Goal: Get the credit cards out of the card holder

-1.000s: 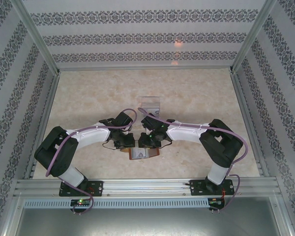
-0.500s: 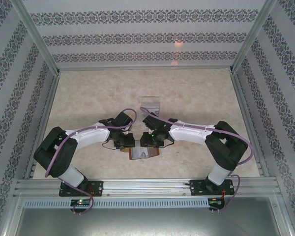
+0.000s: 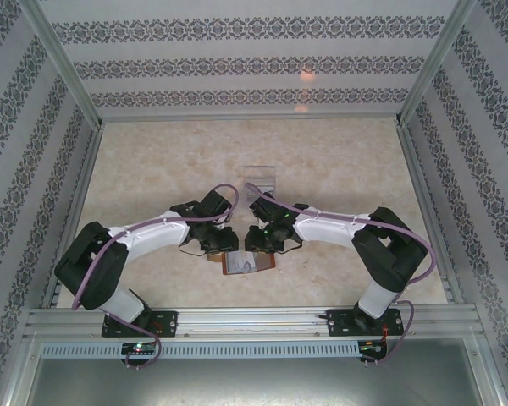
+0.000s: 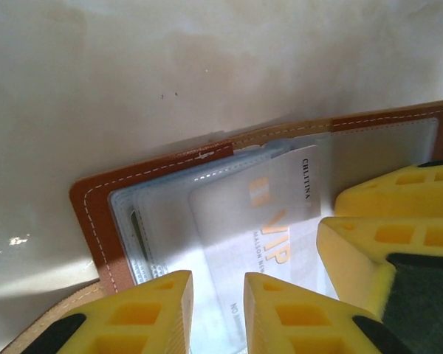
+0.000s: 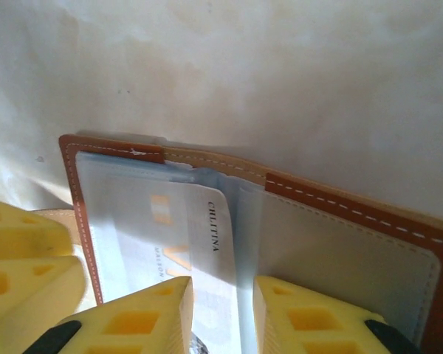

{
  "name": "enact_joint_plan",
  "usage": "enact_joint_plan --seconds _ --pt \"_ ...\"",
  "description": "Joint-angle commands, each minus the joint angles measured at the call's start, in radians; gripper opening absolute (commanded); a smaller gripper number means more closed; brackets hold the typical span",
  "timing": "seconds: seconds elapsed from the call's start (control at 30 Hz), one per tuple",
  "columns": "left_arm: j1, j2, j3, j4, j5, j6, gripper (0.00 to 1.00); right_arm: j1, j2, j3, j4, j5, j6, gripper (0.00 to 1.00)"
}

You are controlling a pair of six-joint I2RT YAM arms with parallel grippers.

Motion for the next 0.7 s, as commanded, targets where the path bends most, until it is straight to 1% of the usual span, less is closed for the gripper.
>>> enact_joint_plan --seconds 0.0,0.27,0.43,0.53,0.67 --pt "-0.013 0.043 0.005 0.017 0.005 -0.006 0.25 -0.007 0.009 -0.003 0.031 -0.023 0.004 0.28" --pt "-0.012 0.097 0.001 -0.012 -0.04 0.035 0.23 -0.03 0.05 -0.016 0.052 -0.028 -0.005 0.27" --pt "-0.013 0.104 0.0 -0.036 -0.074 0.053 0.22 -0.05 0.068 -0.044 0.061 -0.048 -0.031 0.3" --pt "-0.012 0.114 0.0 -0.041 -0.08 0.058 0.21 -0.067 0.061 -0.079 0.103 -0.084 -0.029 0.3" --pt "-0.012 0.124 0.0 -0.037 -0.081 0.06 0.21 -0.091 0.03 -0.143 0.22 -0.164 0.001 0.28"
